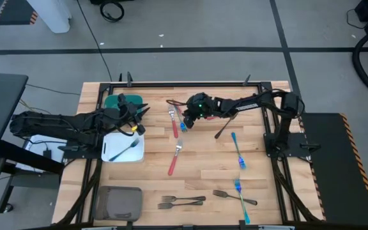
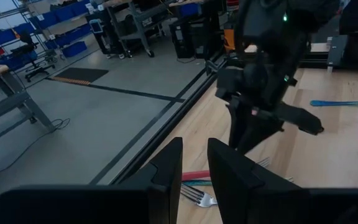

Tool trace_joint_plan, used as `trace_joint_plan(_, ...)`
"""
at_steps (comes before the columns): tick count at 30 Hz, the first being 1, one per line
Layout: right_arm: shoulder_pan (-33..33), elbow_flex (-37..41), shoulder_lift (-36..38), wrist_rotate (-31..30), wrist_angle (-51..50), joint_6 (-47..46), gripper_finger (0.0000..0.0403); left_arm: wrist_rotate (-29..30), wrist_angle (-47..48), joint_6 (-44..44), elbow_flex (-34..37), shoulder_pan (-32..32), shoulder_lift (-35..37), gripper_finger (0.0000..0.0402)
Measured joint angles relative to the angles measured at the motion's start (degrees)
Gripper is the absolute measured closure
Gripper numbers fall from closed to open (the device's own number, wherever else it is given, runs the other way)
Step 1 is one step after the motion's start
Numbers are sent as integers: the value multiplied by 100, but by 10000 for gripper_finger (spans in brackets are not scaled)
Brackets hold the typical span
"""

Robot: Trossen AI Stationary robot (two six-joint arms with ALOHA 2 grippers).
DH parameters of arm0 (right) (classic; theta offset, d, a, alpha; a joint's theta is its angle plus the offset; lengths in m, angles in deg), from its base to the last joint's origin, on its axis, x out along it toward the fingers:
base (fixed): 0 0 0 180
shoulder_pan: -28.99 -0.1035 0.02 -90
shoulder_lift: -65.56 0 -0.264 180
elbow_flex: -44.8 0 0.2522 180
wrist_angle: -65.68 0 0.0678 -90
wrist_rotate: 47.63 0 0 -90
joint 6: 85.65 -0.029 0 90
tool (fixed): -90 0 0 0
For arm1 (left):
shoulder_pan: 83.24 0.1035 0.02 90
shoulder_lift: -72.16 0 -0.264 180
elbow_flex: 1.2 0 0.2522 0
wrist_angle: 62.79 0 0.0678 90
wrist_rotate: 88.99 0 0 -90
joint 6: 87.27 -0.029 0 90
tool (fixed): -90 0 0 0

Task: Sort silverware by color (type)
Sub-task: Put the pink fork into the green bin

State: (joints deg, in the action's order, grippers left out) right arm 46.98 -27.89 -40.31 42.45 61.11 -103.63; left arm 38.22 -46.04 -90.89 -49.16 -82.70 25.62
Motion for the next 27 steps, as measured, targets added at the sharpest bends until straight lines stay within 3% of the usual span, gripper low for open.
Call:
trace_joint_plan(9,-224,4,4,-89,-381,2,305,0,33,4,0,0,0,315)
trace_joint_plan(15,-369,9,1,-645,-589,15,304,0,31,15,0,0,0,315)
trace_joint_plan(27,-413,151,4,-669,-640,15,305,2,28,127,0,0,0,315)
